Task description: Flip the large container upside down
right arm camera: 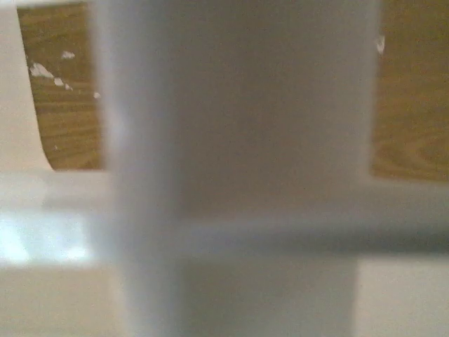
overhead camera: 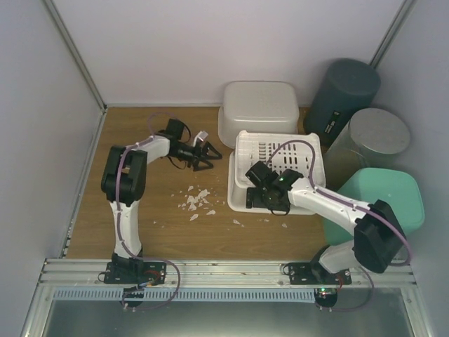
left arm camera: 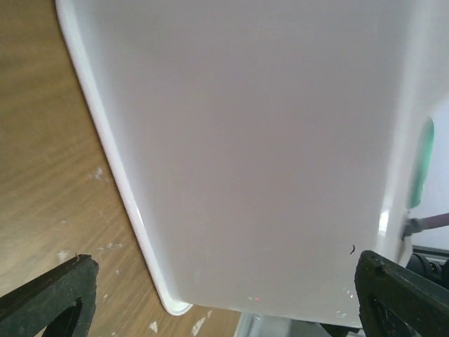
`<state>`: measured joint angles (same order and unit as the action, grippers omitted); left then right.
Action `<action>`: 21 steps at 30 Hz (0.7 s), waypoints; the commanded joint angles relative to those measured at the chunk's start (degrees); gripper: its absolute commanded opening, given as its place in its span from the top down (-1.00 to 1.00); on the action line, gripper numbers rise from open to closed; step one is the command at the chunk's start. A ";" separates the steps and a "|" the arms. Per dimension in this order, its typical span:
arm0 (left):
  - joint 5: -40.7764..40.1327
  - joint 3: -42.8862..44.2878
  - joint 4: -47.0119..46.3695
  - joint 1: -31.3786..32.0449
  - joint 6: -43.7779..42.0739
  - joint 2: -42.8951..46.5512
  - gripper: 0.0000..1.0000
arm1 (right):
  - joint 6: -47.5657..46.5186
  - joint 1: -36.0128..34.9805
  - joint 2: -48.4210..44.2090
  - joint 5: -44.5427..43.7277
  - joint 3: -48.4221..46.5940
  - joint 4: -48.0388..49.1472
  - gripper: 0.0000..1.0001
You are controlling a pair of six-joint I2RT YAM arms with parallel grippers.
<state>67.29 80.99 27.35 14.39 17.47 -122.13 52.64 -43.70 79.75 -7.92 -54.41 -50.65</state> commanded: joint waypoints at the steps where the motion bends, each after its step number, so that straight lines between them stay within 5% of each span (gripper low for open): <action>1: -5.19 2.72 2.88 -2.97 -5.32 8.82 -0.98 | -5.72 0.85 4.46 -3.98 -4.65 2.93 -1.00; 6: -18.47 2.79 3.36 -4.27 -12.04 16.72 -0.98 | -12.78 0.45 2.51 -6.81 -7.82 5.55 -1.00; 16: -51.25 -9.07 -10.71 -5.74 -19.26 42.45 -0.98 | -19.40 0.00 -21.47 -15.85 -12.98 8.63 -1.00; 21: -56.62 -11.19 -10.06 -7.83 -21.78 46.27 -0.98 | -20.23 0.00 -26.69 -23.19 -14.46 4.35 -1.00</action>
<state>20.47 72.05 21.80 8.58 -0.56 -77.32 34.30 -43.70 55.00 -22.04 -68.51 -43.46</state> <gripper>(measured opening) 0.989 0.997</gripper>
